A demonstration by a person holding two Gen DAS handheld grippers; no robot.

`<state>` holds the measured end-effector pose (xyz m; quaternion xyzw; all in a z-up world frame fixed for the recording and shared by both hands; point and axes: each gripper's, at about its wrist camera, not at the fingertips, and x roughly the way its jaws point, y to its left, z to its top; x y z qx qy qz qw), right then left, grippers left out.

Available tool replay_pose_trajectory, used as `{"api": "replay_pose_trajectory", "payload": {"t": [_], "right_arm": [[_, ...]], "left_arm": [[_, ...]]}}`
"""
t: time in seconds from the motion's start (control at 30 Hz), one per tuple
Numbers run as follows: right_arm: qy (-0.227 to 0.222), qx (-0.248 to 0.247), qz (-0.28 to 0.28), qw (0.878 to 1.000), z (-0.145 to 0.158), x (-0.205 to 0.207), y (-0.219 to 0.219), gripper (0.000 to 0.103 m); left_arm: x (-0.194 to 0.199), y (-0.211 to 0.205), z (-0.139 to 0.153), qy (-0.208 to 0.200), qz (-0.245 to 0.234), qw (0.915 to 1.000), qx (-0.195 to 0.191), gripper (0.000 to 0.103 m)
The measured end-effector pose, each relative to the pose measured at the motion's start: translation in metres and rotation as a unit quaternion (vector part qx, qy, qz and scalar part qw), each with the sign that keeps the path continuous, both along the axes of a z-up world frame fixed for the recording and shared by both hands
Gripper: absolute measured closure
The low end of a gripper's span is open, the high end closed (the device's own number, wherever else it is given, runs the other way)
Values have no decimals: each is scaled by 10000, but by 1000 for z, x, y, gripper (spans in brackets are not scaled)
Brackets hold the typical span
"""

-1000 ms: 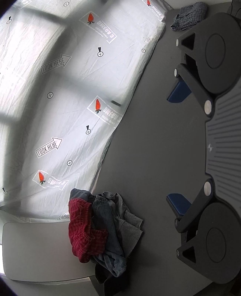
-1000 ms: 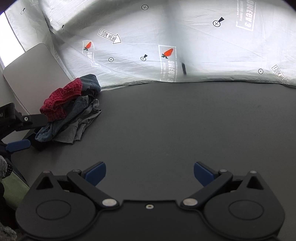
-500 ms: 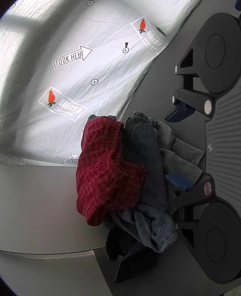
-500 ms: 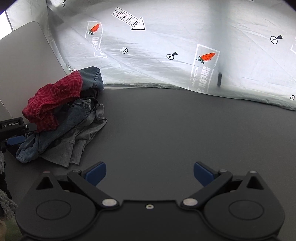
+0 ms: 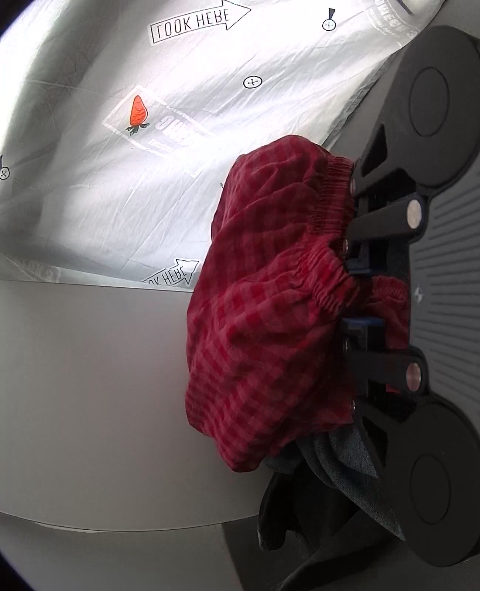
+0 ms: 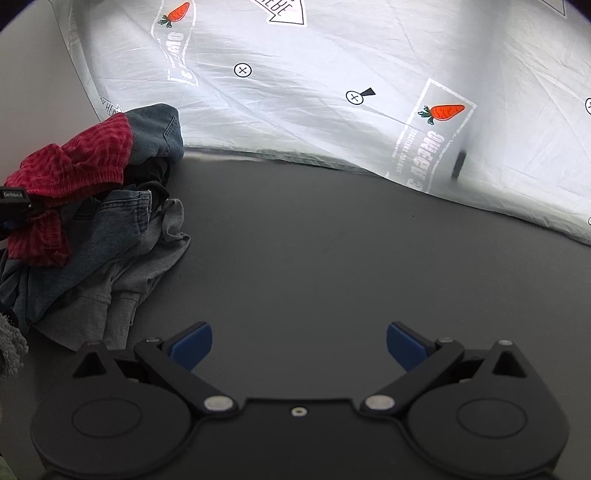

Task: Fold clothes
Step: 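Reach the left gripper to the clothes pile and grasp the red checked shorts, then lift the red shorts with the left gripper and drop them on the open table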

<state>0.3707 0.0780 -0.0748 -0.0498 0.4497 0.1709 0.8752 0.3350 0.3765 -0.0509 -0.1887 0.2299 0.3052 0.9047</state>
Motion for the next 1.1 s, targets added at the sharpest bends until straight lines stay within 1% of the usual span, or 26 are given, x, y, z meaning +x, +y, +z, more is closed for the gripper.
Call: {"api": "replay_pose_trajectory", "payload": {"t": [0.03, 0.07, 0.1, 0.13, 0.23, 0.33, 0.4, 0.43, 0.5, 0.53, 0.63, 0.67, 0.7, 0.73, 0.77, 0.8, 0.83, 0.9, 0.93, 1.0, 1.07, 1.1], "right_arm": [[20, 27, -18, 10000, -1, -3, -3, 1], [41, 60, -45, 10000, -2, -6, -7, 1], [28, 89, -76, 9999, -2, -9, -11, 1], [-28, 103, -107, 9999, -1, -13, -15, 1], [-367, 150, -294, 9988, 10, -27, -39, 1], [-621, 359, -727, 9948, 22, -42, -82, 1], [-763, 509, -1094, 9898, 30, -57, -119, 1], [-836, 541, -1280, 9868, 33, -66, -142, 1], [-975, 548, -1654, 9799, 38, -87, -190, 1], [-1013, 522, -1820, 9767, 39, -96, -212, 1], [-991, 356, -2479, 9630, 40, -128, -289, 1], [-992, 339, -2733, 9562, 42, -140, -317, 1], [-997, 328, -2987, 9485, 43, -152, -345, 1], [-1008, 293, -3195, 9417, 44, -163, -369, 1], [-1021, 236, -3373, 9356, 45, -170, -391, 1], [-1035, 180, -3520, 9301, 45, -176, -410, 1], [-1051, 127, -3660, 9246, 45, -182, -428, 1], [-1072, 107, -3817, 9180, 44, -190, -456, 1], [-1039, 96, -3848, 9171, 41, -192, -466, 1], [-933, 62, -3862, 9176, 35, -195, -481, 1], [-849, 14, -3792, 9214, 28, -199, -490, 1], [-842, -17, -3730, 9240, 25, -201, -492, 1]], "left_arm": [[-3, -7, 5, -89, -97, 9998, 125, 84], [-7, -16, 13, -213, -301, 9990, 270, 85], [-10, -26, 20, -280, -480, 9979, 332, 90], [-12, -35, 28, -337, -653, 9966, 380, 98], [-20, -72, 52, -546, -1177, 9909, 367, 98], [-31, -137, 79, -822, -1900, 9772, 472, 98], [-40, -187, 95, -1026, -2507, 9618, 394, 97], [-42, -206, 100, -1073, -2730, 9554, 332, 97], [-43, -261, 107, -1199, -3351, 9344, 176, 97], [-42, -282, 110, -1250, -3574, 9255, 95, 97], [-41, -365, 122, -1477, -4307, 8887, -545, 97], [-44, -392, 128, -1574, -4535, 8742, -738, 97], [-48, -417, 134, -1669, -4740, 8604, -847, 96], [-52, -438, 139, -1746, -4893, 8497, -901, 96], [-55, -459, 144, -1824, -5014, 8402, -972, 96], [-58, -475, 146, -1871, -5090, 8333, -1074, 96], [-61, -488, 147, -1891, -5117, 8294, -1206, 96], [-67, -506, 143, -1860, -5120, 8248, -1518, 96], [-69, -509, 140, -1829, -5097, 8254, -1595, 96], [-75, -511, 127, -1586, -4864, 8449, -1560, 95], [-74, -494, 106, -1203, -4511, 8661, -1786, 95], [-74, -485, 95, -1005, -4324, 8755, -1908, 91]]}}
